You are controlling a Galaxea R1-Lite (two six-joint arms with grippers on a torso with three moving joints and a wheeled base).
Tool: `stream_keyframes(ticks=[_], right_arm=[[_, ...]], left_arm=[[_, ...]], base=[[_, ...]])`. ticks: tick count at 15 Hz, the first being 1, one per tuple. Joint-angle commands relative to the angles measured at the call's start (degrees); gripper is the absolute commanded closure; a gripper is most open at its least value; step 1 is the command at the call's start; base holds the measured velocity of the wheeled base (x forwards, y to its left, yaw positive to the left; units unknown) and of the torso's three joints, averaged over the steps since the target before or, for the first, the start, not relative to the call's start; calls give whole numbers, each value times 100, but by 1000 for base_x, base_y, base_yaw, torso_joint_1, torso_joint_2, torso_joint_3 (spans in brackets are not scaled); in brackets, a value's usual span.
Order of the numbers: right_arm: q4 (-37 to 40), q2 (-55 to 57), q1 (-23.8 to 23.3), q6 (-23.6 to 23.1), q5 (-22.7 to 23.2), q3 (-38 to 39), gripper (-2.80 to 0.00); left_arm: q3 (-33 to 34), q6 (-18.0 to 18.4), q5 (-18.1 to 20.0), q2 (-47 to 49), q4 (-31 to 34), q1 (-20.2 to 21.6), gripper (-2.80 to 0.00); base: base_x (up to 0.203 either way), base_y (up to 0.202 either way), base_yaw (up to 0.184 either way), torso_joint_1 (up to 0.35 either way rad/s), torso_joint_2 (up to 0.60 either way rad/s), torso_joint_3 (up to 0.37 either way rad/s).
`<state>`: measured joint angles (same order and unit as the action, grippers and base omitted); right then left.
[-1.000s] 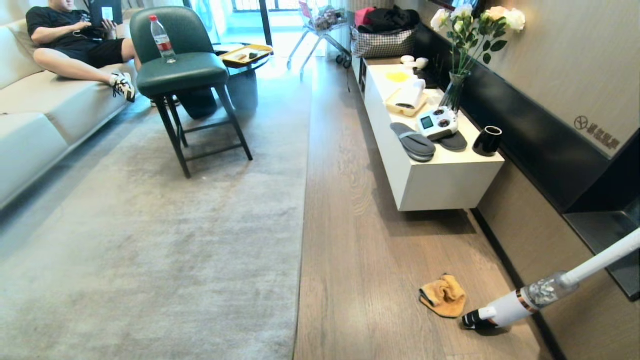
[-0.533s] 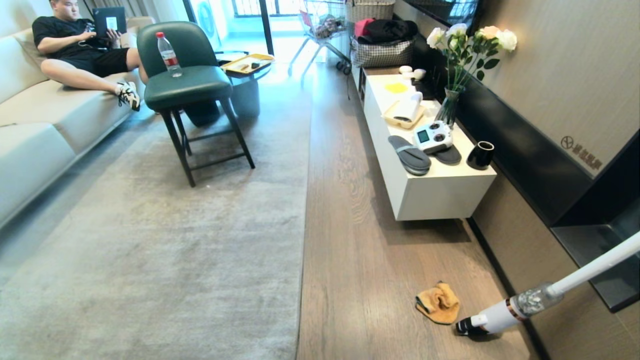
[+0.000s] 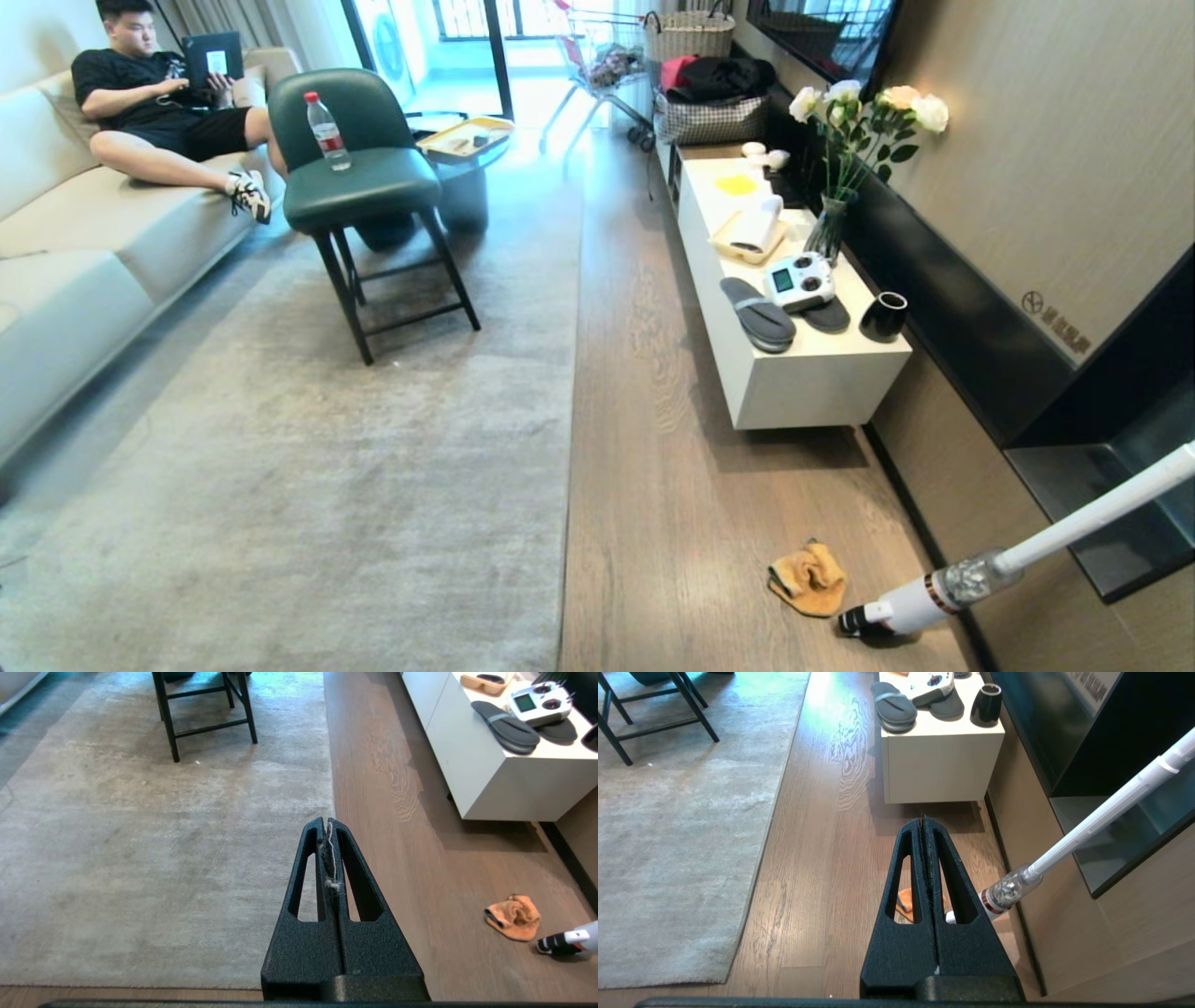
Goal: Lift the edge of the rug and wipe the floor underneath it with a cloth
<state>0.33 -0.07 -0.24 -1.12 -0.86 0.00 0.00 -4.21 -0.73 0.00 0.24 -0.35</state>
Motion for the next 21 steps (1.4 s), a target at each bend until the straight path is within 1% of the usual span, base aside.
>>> stream_keyframes(ticks=[1, 9, 15, 21], right_arm=[[2, 7, -2, -2, -2, 0, 0], [2, 7, 0, -2, -2, 0, 0], [2, 7, -2, 16, -11, 0, 0], [-15, 7, -2, 279, -125, 0, 0]], left_arm=[[0, -1, -6, 0, 3, 0, 0], [0, -1, -6, 0, 3, 0, 0], [0, -1, -6, 0, 3, 0, 0], [0, -1, -6, 0, 3, 0, 0]], base=[[0, 0, 0, 204, -554, -353], [0, 0, 0, 227, -575, -355], [0, 0, 0, 156, -376, -219], [0, 0, 0, 144, -335, -187]])
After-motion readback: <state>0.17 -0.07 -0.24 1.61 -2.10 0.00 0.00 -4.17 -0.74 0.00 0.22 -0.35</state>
